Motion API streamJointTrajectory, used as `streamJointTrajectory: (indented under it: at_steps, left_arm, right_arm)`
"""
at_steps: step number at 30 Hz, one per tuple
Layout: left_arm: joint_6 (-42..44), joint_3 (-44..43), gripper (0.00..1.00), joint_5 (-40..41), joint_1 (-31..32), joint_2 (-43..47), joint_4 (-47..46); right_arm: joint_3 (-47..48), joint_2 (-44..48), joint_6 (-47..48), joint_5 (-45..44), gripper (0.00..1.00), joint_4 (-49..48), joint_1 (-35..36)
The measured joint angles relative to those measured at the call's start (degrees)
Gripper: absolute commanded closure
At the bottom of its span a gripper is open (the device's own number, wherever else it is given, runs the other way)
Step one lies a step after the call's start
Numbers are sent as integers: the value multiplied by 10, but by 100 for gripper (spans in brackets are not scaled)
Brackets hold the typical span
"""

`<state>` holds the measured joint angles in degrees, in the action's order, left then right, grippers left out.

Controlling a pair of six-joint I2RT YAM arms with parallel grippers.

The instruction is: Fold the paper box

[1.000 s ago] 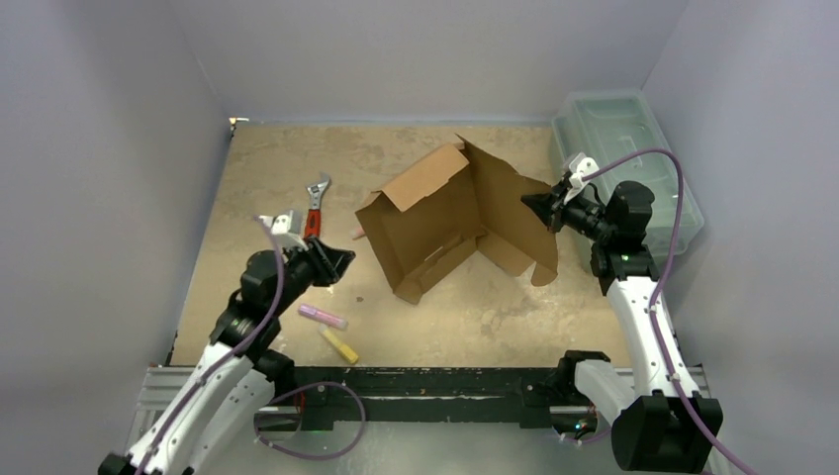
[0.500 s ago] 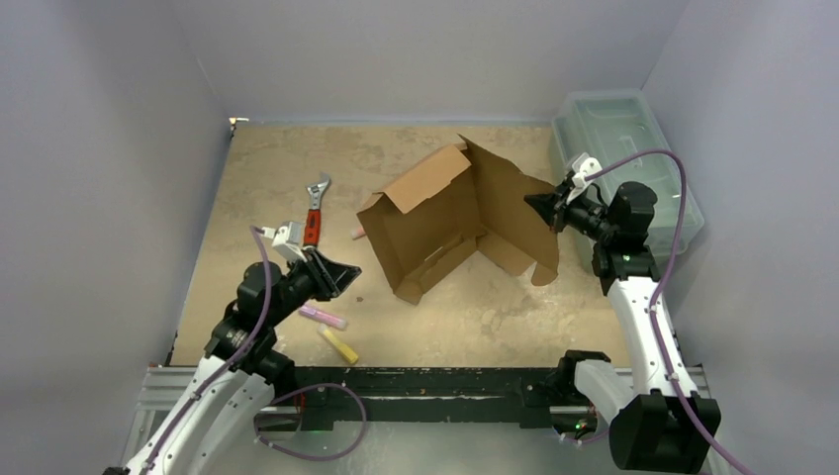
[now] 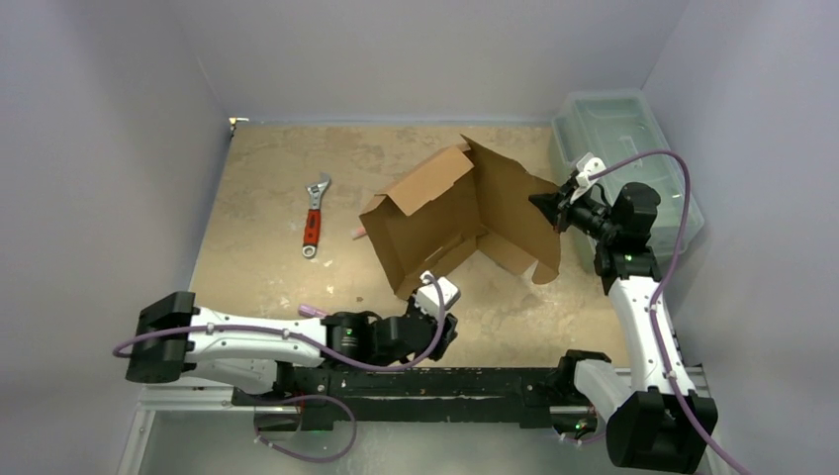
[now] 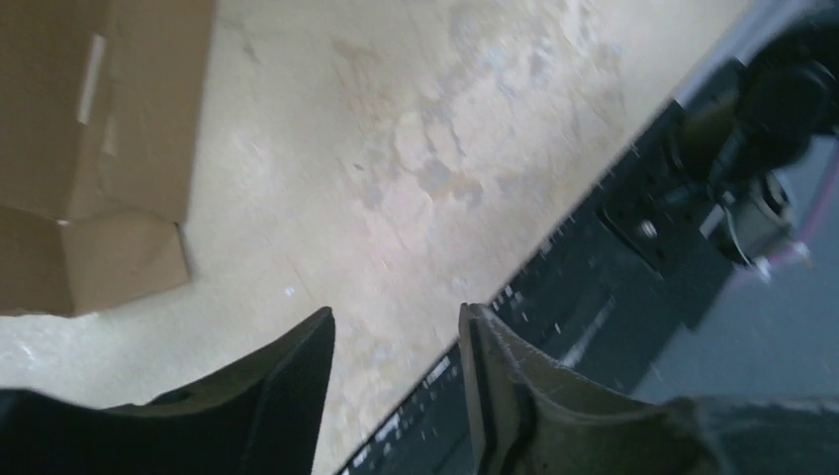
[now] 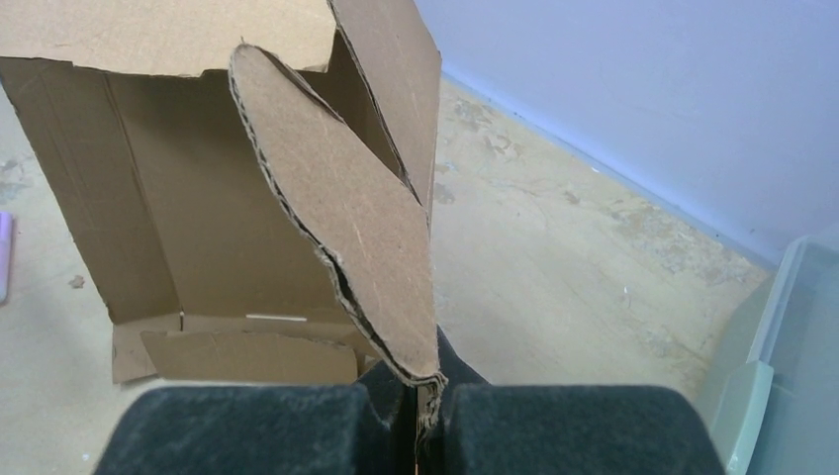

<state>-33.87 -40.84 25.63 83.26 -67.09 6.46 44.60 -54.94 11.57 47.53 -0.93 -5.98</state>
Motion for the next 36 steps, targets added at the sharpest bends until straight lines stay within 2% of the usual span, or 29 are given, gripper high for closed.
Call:
streamJointTrajectory:
  at_steps: [2, 4, 10, 16, 23, 26, 31, 36]
  left_arm:
    - [22, -16, 41, 48, 4, -36, -18]
    - [30, -17, 41, 70, -20, -58, -38]
    - [36, -21, 39, 70, -136, -100, -69]
    - [57, -72, 38, 41, -159, -165, -69]
    - [78, -86, 39, 23, -200, -226, -64]
    - [91, -90, 45, 18, -211, -248, -64]
    - [103, -91, 68, -4, -218, -255, -66]
    - [102, -90, 72, -53, -218, -255, -84]
  right_arm:
    - [-1, -1, 0, 0, 100, 0, 0]
    - [-1, -2, 0, 0, 100, 0, 0]
    - [-1, -2, 0, 0, 100, 0, 0]
    - [-1, -2, 0, 1, 100, 0, 0]
    - [-1, -2, 0, 1, 100, -1, 0]
    - [-1, -2, 0, 1, 100, -1, 0]
    - [-3, -2, 0, 1, 100, -3, 0]
    - [-4, -2, 0, 1, 100, -4, 0]
